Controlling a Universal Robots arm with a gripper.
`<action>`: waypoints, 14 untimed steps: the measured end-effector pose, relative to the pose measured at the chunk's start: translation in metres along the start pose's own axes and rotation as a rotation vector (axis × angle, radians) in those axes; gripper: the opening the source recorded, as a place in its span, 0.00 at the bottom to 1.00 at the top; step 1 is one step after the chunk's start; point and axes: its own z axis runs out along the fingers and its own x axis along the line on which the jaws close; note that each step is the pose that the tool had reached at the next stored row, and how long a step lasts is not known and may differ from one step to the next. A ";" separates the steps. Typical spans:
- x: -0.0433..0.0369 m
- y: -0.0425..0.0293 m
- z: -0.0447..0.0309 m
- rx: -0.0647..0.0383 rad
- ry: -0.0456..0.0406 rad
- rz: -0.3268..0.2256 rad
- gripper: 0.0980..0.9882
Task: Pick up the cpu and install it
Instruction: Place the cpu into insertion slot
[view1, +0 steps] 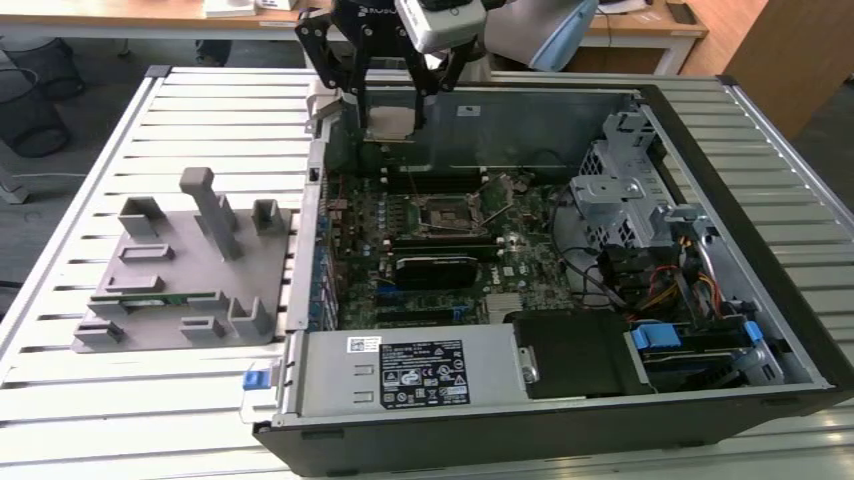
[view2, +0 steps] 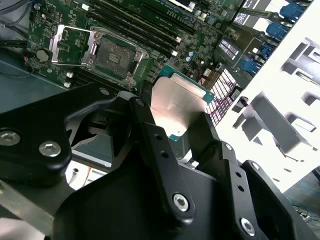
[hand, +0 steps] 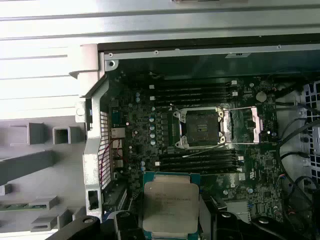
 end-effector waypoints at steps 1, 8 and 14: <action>0.0000 0.0000 0.0000 0.000 0.0000 0.000 0.49; 0.0000 0.0000 0.0000 0.000 0.0000 0.000 0.49; 0.0000 0.0000 0.0000 0.000 0.0000 0.002 0.49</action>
